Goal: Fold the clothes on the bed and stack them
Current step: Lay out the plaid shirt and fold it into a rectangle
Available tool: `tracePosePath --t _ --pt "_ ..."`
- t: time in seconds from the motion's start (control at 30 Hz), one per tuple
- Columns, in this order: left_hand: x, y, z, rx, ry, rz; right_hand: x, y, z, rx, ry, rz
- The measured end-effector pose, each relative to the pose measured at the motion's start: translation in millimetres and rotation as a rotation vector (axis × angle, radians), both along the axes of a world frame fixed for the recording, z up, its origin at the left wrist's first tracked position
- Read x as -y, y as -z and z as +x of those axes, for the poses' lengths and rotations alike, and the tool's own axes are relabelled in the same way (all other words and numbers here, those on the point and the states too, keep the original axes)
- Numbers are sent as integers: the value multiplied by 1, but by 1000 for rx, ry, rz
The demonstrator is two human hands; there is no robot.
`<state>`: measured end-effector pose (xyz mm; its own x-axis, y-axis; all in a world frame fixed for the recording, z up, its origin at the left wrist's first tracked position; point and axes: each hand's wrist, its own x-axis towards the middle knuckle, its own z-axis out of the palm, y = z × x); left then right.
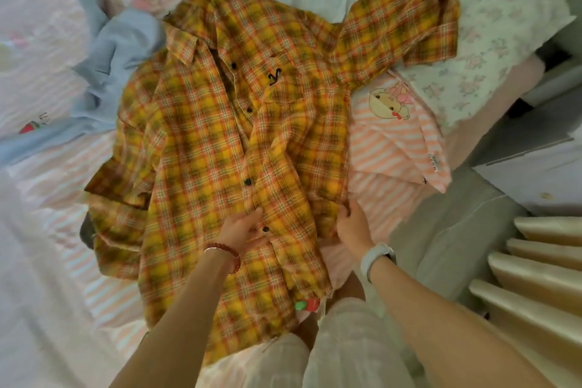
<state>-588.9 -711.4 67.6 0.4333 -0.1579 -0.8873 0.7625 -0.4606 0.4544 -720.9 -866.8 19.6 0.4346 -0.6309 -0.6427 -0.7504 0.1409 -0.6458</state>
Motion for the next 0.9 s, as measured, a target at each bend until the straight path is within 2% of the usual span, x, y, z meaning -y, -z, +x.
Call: tracePosePath --t 0.1,0.17,0.23,0.3,0.43,0.5,0.63,0.77,0.83,0.9 --pt "8 -7 -15 -25 -49 -156 33 -26 -18 62 213 -72" --pt "14 -13 -19 -33 -70 -244 73 -47 -29 110 301 -215" --pt "20 -12 -23 43 19 -156 112 -60 -40 83 326 -430" --pt "25 -5 -31 116 154 -31 132 -59 -49 18 279 -508" --pt "31 23 -55 9 145 28 118 -20 -72 -140 115 -160" --pt "34 36 -66 53 166 70 108 -5 -80 -103 118 -51" --pt "45 48 -83 139 170 152 114 6 -83 -55 342 29" --pt "56 52 -100 269 100 176 119 17 -77 48 503 241" --pt "59 50 -109 363 77 221 117 22 -74 39 548 209" --pt "57 48 -119 462 35 289 113 21 -81 1 524 37"
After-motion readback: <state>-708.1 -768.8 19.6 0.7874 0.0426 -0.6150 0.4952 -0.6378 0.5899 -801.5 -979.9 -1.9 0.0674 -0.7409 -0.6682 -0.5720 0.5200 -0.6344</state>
